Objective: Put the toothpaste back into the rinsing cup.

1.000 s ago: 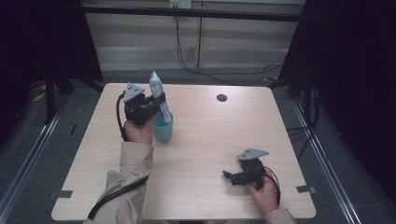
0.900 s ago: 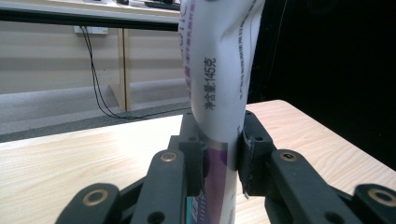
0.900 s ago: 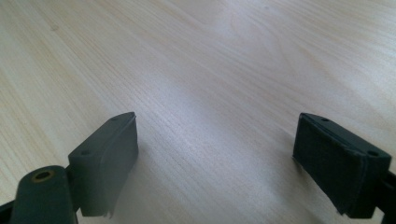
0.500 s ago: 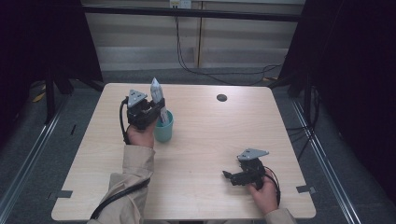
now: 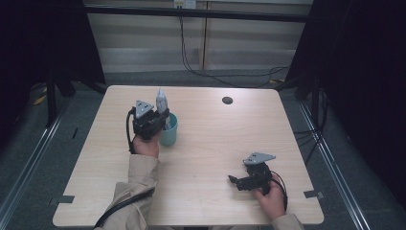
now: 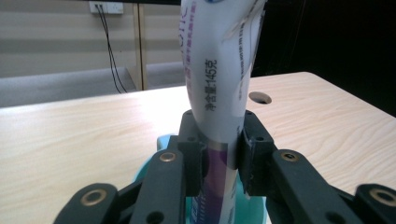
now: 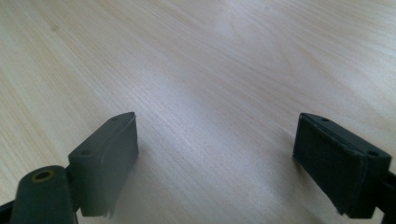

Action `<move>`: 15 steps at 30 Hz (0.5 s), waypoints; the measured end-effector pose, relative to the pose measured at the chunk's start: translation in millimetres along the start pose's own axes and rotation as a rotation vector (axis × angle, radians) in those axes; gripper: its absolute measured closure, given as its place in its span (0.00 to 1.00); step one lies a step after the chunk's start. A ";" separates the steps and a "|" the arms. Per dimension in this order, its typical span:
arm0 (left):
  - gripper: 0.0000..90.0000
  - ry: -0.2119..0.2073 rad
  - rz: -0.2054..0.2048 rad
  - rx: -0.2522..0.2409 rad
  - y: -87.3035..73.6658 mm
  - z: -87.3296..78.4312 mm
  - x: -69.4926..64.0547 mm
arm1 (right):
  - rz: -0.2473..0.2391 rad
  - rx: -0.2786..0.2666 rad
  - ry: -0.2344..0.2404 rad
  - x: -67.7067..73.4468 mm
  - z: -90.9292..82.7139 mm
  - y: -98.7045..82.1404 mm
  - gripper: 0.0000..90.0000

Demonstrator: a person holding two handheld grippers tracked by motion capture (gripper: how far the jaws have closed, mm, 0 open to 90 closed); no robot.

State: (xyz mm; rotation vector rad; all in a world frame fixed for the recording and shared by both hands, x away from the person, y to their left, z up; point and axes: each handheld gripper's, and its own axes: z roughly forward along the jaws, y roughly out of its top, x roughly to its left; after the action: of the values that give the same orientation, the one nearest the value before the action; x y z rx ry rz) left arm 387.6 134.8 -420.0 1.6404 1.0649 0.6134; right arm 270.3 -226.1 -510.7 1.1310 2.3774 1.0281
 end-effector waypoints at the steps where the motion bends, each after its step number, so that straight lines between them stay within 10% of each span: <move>1: 0.82 0.000 -0.003 -0.003 -1.6 0.6 -0.3 | 0.000 -0.002 0.002 -0.1 0.1 -0.1 0.15; 15: 0.82 0.014 -0.018 0.028 -18.1 5.6 1.1 | -0.001 0.000 0.000 -0.1 0.0 0.0 0.15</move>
State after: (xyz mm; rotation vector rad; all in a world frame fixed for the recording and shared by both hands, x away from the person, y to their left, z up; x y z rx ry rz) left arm 386.4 134.2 -438.9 1.6514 1.1017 0.6014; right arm 270.4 -226.1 -510.7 1.1298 2.3773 1.0279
